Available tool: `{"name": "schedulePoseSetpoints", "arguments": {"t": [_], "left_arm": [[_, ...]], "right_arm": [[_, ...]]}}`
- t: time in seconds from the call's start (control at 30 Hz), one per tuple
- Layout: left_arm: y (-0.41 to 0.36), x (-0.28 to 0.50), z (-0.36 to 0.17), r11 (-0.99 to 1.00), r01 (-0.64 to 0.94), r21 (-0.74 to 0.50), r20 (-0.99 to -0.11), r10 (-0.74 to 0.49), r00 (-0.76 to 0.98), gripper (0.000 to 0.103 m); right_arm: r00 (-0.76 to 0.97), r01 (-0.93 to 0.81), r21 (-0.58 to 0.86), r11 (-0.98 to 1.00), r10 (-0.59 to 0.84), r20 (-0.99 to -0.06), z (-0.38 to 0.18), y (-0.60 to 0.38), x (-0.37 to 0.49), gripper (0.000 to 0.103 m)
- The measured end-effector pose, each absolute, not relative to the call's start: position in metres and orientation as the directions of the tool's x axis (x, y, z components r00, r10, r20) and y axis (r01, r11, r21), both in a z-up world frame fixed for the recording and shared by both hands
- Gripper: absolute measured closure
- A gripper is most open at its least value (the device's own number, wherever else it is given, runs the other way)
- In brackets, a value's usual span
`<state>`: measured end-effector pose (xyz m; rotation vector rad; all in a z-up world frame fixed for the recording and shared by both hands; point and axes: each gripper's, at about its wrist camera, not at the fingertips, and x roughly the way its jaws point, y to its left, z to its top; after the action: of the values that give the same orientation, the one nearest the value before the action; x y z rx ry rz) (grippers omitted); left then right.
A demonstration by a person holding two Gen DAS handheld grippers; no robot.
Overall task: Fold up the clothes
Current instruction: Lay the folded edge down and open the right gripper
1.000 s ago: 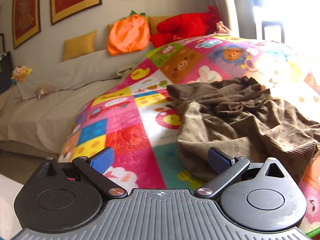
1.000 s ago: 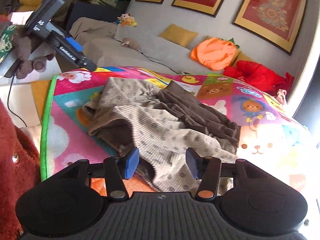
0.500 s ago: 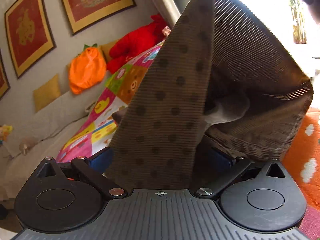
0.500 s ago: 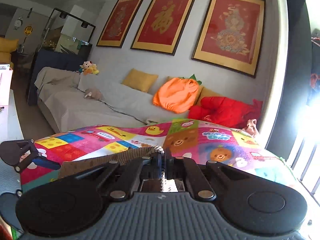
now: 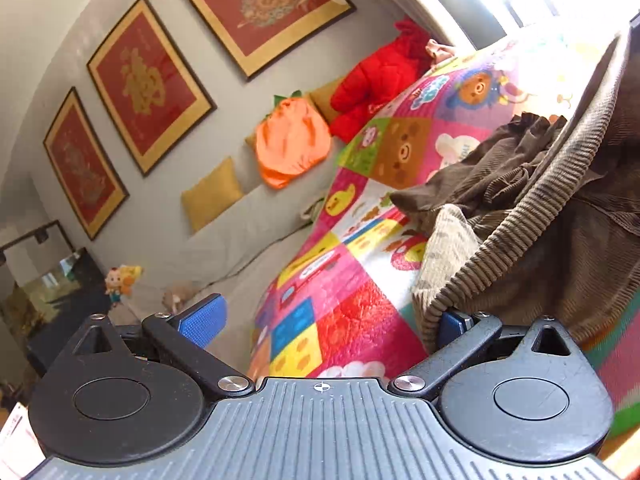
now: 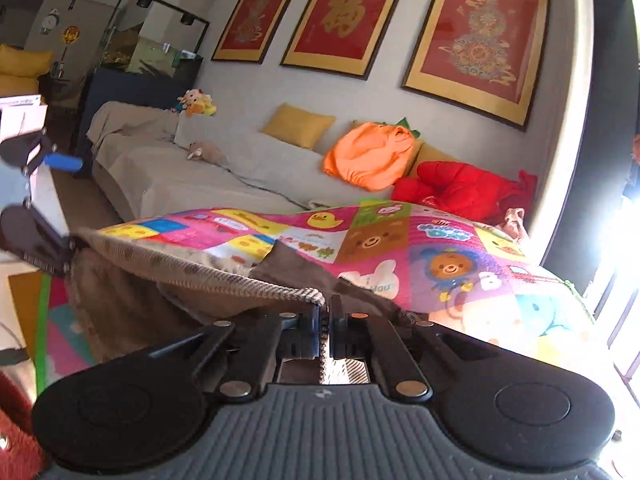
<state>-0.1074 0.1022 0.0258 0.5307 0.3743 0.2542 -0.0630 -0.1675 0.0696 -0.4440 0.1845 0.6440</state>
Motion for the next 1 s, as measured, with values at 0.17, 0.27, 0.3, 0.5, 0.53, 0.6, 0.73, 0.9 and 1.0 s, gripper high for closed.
{"name": "schedulePoseSetpoints", "arguments": {"t": [0.17,0.27,0.3,0.5,0.53,0.6,0.73,0.9,1.0], "left_arm": [[0.131,-0.131,0.032,0.947,0.145,0.285,-0.496,0.016,0.868,0.000],[0.135,-0.128,0.036,0.966,0.199,0.167,-0.493,-0.092,0.865,0.000],[0.135,-0.126,0.039,0.969,0.212,0.130,-0.484,-0.125,0.866,0.000],[0.123,-0.079,0.049,0.888,0.395,-0.237,-0.413,-0.460,0.786,0.000],[0.119,-0.069,0.044,0.870,0.405,-0.281,-0.417,-0.491,0.765,0.000],[0.114,-0.051,0.030,0.853,0.395,-0.341,-0.443,-0.516,0.733,0.000],[0.122,-0.022,0.000,0.864,0.267,-0.426,-0.522,-0.476,0.708,0.000],[0.157,-0.009,-0.018,0.906,0.079,-0.416,-0.595,-0.337,0.729,0.000],[0.172,-0.013,-0.011,0.943,0.012,-0.332,-0.622,-0.228,0.749,0.000]], "right_arm": [[0.745,-0.649,-0.321,0.689,0.493,-0.450,0.032,-0.191,-0.083,0.069],[0.762,-0.609,-0.326,0.723,0.420,-0.493,0.020,-0.213,-0.088,0.066],[0.776,-0.586,-0.338,0.737,0.390,-0.496,0.018,-0.219,-0.086,0.064],[0.796,-0.463,-0.198,0.864,0.307,-0.522,0.011,-0.249,-0.045,0.061],[0.787,-0.444,-0.159,0.882,0.299,-0.539,0.007,-0.253,-0.037,0.061],[0.770,-0.399,-0.083,0.913,0.285,-0.571,-0.001,-0.259,-0.022,0.061],[0.736,-0.343,0.089,0.935,0.326,-0.593,-0.015,-0.274,-0.008,0.059],[0.757,-0.327,0.139,0.935,0.347,-0.554,-0.004,-0.282,-0.008,0.097],[0.793,-0.300,0.035,0.953,0.270,-0.546,0.008,-0.289,-0.010,0.097]]}}
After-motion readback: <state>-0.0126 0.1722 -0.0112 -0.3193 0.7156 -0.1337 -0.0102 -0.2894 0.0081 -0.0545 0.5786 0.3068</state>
